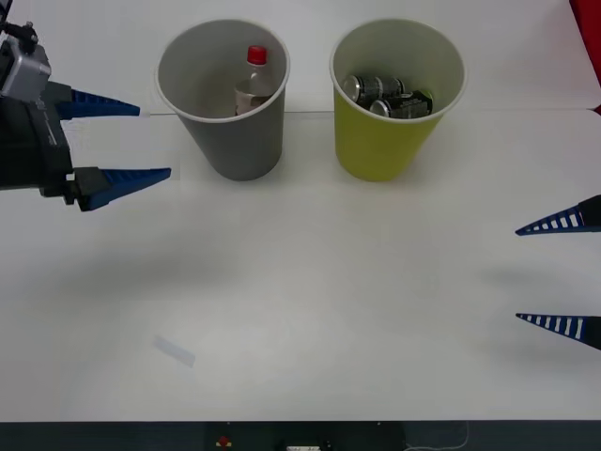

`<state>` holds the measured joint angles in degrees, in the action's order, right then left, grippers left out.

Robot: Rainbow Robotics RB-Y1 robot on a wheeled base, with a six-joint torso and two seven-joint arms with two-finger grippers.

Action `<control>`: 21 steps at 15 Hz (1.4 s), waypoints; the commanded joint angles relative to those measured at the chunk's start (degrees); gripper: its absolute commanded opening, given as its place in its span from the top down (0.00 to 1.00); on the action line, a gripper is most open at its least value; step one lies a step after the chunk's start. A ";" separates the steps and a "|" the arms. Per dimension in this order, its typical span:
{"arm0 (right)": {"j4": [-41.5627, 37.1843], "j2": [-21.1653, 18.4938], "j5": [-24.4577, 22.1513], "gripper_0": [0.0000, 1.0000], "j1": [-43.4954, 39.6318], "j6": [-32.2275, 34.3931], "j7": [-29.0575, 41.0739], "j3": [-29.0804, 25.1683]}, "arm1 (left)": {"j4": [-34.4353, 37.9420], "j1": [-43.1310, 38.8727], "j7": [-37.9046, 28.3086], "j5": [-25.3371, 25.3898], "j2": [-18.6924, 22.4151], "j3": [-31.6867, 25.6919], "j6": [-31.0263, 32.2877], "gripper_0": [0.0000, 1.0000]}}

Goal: Put the can into the green bin and the plastic bottle into the gray bin

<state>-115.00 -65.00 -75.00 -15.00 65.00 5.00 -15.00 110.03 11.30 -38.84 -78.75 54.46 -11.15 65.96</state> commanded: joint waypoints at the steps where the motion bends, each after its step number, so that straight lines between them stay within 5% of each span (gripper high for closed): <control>1: 0.00 0.00 0.00 0.00 0.00 0.00 0.00 0.00 | 0.53 -4.53 6.94 1.84 0.03 -4.15 5.67 0.00; 9: 0.00 0.00 0.00 0.00 0.00 0.00 0.00 0.00 | 0.53 -19.30 27.15 5.97 2.06 -7.31 9.36 0.00; 21: 0.00 0.00 0.00 0.00 0.00 0.00 0.00 0.00 | 0.53 -24.13 30.58 5.45 5.13 -6.61 11.47 0.00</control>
<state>-115.00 -65.00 -75.00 -15.00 65.00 5.00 -15.00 110.51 -12.91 -8.20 -73.09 59.23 -17.70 77.43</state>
